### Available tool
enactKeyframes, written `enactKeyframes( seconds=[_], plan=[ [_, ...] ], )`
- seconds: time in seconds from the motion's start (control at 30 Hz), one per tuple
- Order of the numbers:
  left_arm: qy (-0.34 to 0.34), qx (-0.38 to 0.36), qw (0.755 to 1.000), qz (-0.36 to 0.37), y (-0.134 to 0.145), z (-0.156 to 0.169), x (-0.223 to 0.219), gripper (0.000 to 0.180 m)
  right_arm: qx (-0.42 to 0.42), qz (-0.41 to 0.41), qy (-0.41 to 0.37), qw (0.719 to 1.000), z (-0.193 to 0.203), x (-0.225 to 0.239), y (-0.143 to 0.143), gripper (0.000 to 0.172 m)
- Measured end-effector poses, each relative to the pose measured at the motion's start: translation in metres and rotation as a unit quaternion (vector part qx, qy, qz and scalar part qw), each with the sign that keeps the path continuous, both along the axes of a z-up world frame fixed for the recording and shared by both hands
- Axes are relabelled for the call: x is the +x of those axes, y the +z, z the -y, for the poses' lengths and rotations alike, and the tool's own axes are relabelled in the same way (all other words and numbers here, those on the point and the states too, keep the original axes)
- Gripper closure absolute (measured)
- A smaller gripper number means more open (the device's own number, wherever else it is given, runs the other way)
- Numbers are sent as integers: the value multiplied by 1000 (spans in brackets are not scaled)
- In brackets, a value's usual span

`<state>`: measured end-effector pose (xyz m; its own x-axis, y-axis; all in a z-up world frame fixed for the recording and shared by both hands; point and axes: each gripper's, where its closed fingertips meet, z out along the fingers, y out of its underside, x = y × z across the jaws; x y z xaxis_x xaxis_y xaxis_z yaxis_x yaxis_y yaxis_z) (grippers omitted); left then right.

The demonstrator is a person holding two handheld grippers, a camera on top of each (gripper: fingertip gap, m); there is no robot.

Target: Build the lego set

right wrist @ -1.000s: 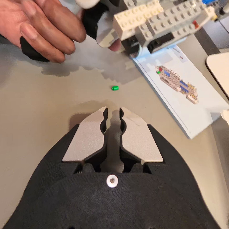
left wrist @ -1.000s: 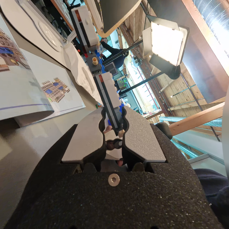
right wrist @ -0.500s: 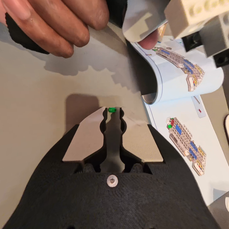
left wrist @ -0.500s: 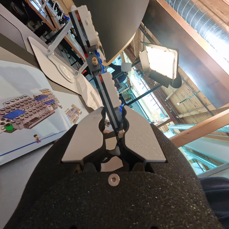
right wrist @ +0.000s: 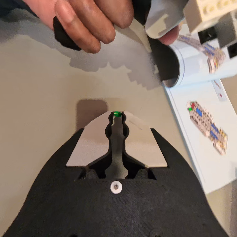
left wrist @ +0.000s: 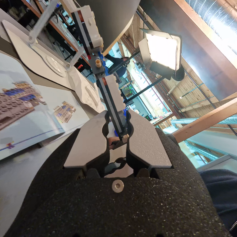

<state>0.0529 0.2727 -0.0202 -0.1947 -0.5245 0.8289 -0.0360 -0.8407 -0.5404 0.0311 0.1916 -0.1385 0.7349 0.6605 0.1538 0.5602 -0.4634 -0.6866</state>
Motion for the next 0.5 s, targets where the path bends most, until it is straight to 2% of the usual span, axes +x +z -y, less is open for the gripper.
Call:
enactKeyframes(
  seconds=[0.17, 0.3, 0.5],
  plan=[
    [-61, -17, 998, -5, -6, 43, 12, 156, -4, -8, -43, 999, 49, 20, -8, 158],
    [-105, -39, 994, -14, -15, 71, 18, 156, 1, -7, -55, 998, 65, 28, -11, 155],
    [-119, -33, 992, -29, -26, 80, 22, 156, 9, 21, -48, 999, 77, 35, -6, 153]
  ],
)
